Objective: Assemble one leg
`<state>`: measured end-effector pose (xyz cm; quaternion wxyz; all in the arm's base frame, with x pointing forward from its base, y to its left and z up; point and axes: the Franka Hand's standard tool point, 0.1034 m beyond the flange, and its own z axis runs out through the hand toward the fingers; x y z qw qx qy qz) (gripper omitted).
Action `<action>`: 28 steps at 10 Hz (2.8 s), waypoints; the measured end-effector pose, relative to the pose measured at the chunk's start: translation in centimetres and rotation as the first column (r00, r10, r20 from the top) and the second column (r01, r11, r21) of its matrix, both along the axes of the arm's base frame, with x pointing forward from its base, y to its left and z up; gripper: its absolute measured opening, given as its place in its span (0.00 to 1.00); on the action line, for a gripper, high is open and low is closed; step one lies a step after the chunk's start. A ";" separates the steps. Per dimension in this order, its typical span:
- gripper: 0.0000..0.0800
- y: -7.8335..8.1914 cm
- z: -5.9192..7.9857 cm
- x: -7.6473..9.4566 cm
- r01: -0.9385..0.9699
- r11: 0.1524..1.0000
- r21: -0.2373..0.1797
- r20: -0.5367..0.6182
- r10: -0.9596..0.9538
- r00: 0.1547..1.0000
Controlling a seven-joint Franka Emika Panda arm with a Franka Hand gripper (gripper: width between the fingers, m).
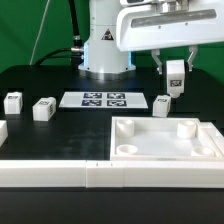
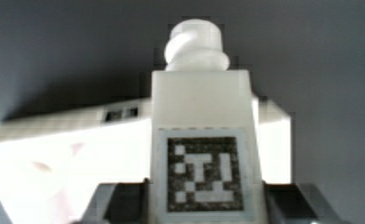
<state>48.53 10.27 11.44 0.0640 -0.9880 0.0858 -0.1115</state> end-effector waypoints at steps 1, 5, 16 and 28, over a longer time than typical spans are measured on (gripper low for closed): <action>0.36 0.3 -0.1 -0.2 -0.005 1.000 -0.005 0.062 0.005 0.998; 0.36 1.8 -1.7 0.0 -0.063 0.997 -0.043 0.251 0.072 0.965; 0.36 1.2 -0.4 7.7 -0.248 0.957 -0.149 0.288 0.282 0.915; 0.36 1.7 -3.3 12.5 -0.228 0.963 -0.147 0.332 0.265 0.905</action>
Offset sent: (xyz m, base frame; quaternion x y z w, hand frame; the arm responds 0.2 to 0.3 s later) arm 0.0000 0.0000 0.0000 0.0000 0.1593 0.0000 0.9872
